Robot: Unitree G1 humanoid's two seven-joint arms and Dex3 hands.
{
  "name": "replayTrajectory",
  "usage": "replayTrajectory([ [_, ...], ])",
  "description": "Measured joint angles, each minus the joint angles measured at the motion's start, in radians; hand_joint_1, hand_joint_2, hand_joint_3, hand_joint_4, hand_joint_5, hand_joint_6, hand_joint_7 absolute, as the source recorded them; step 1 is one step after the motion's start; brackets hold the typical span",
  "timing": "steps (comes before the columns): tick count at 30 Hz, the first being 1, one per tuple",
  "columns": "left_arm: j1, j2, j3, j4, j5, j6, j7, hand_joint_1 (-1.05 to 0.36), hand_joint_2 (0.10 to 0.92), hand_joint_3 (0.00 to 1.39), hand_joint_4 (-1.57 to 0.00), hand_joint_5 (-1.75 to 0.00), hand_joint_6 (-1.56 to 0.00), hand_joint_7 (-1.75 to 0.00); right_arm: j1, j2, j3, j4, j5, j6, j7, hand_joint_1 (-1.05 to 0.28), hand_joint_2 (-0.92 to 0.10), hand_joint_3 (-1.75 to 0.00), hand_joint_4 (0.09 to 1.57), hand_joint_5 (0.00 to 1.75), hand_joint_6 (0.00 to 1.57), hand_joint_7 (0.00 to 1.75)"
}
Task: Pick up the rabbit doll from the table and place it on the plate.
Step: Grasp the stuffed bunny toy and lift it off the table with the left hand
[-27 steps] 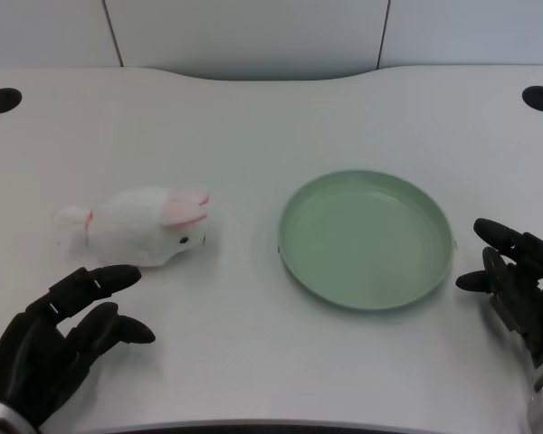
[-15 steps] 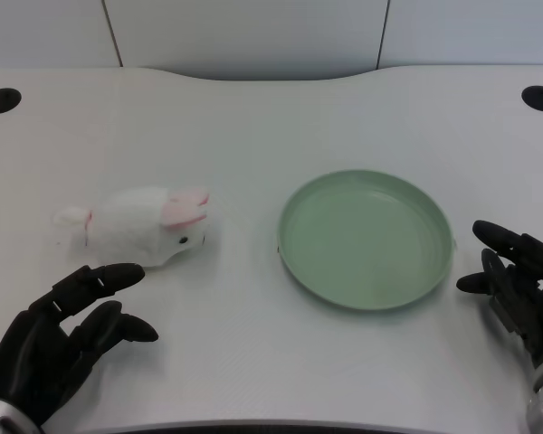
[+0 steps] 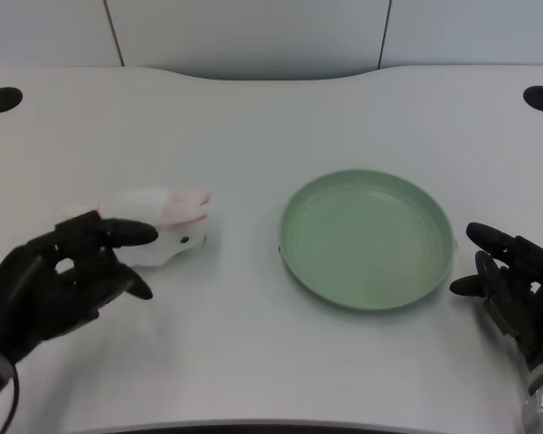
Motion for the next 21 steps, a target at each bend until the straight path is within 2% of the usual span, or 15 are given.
replayTrajectory([
  [3, -0.046, 0.069, -0.027, -0.067, 0.082, -0.046, 0.011, -0.72, 0.921, 0.04, -0.24, -1.24, -0.33, -0.55, 0.000, 0.001, -0.002, 0.000, -0.004, 0.000, -0.008, -0.34, -0.92, -0.32, 0.78, 1.05, 1.00, 0.04],
  [6, -0.068, 0.121, -0.060, -0.112, 0.178, -0.100, 0.038, -0.77, 0.921, 0.09, -0.10, -1.21, -0.23, -0.52, 0.000, 0.001, 0.009, 0.000, -0.016, -0.002, -0.042, -0.33, -0.92, -0.33, 0.79, 1.02, 1.00, 0.05],
  [7, -0.072, 0.144, -0.073, -0.125, 0.218, -0.115, 0.047, -0.78, 0.921, 0.10, -0.08, -1.20, -0.21, -0.51, 0.001, 0.001, 0.011, 0.000, -0.017, -0.002, -0.044, -0.34, -0.92, -0.33, 0.80, 1.03, 1.00, 0.05],
  [9, -0.091, 0.180, -0.093, -0.140, 0.295, -0.141, 0.070, -0.81, 0.921, 0.10, -0.03, -1.18, -0.18, -0.50, 0.001, 0.001, 0.012, 0.000, -0.012, -0.002, -0.036, -0.38, -0.92, -0.31, 0.82, 1.09, 1.01, 0.05],
  [12, -0.131, 0.223, -0.120, -0.154, 0.384, -0.164, 0.111, -0.86, 0.921, 0.12, 0.00, -1.17, -0.13, -0.47, 0.001, 0.004, 0.011, -0.001, -0.007, -0.002, -0.014, -0.39, -0.92, -0.30, 0.81, 1.19, 1.01, 0.05],
  [13, -0.146, 0.239, -0.131, -0.160, 0.426, -0.165, 0.125, -0.89, 0.921, 0.13, 0.00, -1.12, -0.12, -0.46, 0.001, 0.005, 0.011, -0.002, -0.004, -0.002, -0.010, -0.38, -0.92, -0.29, 0.81, 1.21, 1.01, 0.05],
  [17, -0.205, 0.305, -0.179, -0.182, 0.614, -0.169, 0.210, -0.90, 0.921, 0.13, 0.00, -0.92, -0.08, -0.43, 0.002, 0.007, 0.016, -0.003, -0.010, -0.007, -0.020, -0.39, -0.92, -0.29, 0.82, 1.21, 1.00, 0.05],
  [21, -0.269, 0.352, -0.242, -0.182, 0.781, -0.155, 0.276, -0.87, 0.920, 0.05, 0.00, -0.75, -0.04, -0.37, 0.006, 0.008, 0.014, -0.003, -0.003, -0.013, -0.003, -0.39, -0.92, -0.28, 0.83, 1.20, 1.00, 0.05],
])
